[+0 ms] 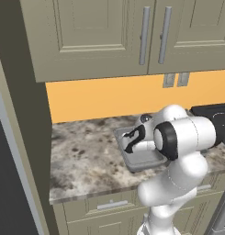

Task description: Place one lime and one chicken drumstick in each tupperware on the nearby counter, to pack two identical lunches.

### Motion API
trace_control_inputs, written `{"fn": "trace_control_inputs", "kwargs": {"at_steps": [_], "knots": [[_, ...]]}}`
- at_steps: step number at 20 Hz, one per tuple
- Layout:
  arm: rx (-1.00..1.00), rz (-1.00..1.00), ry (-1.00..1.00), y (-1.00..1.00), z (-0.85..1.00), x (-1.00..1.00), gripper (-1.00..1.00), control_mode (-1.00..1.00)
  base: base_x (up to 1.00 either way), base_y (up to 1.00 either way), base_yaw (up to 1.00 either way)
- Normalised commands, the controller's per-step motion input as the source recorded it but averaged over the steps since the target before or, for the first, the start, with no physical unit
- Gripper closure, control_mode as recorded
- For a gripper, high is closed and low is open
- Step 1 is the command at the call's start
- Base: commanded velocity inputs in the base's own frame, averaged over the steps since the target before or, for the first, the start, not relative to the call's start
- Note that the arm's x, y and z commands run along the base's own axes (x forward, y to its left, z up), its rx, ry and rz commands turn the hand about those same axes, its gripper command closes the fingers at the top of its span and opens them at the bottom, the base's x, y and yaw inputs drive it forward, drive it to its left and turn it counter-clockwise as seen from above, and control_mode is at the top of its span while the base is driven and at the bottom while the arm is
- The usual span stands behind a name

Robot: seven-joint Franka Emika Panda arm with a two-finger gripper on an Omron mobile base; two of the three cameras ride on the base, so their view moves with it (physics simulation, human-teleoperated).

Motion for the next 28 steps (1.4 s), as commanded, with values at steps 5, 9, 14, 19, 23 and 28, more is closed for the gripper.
{"fn": "trace_control_inputs", "kwargs": {"at_steps": [5,9,14,19,23,28], "knots": [[0.00,0.00,0.00,0.00,-0.01,0.01,-1.00,-1.00,0.00,0.00,0.00],[0.00,0.00,-0.01,-0.01,0.19,-0.14,-1.00,-1.00,0.00,0.00,0.00],[0.00,0.00,-0.04,-0.11,0.65,-0.51,-1.00,-1.00,0.00,0.00,0.00],[0.00,0.00,-0.15,-0.14,0.93,-0.65,-1.00,-1.00,0.00,0.00,0.00],[0.00,0.00,-0.19,-0.08,1.00,-0.80,-1.00,-1.00,0.00,0.00,0.00],[0.00,0.00,-0.15,0.00,0.72,-0.95,-1.00,-1.00,0.00,0.00,0.00]]}}
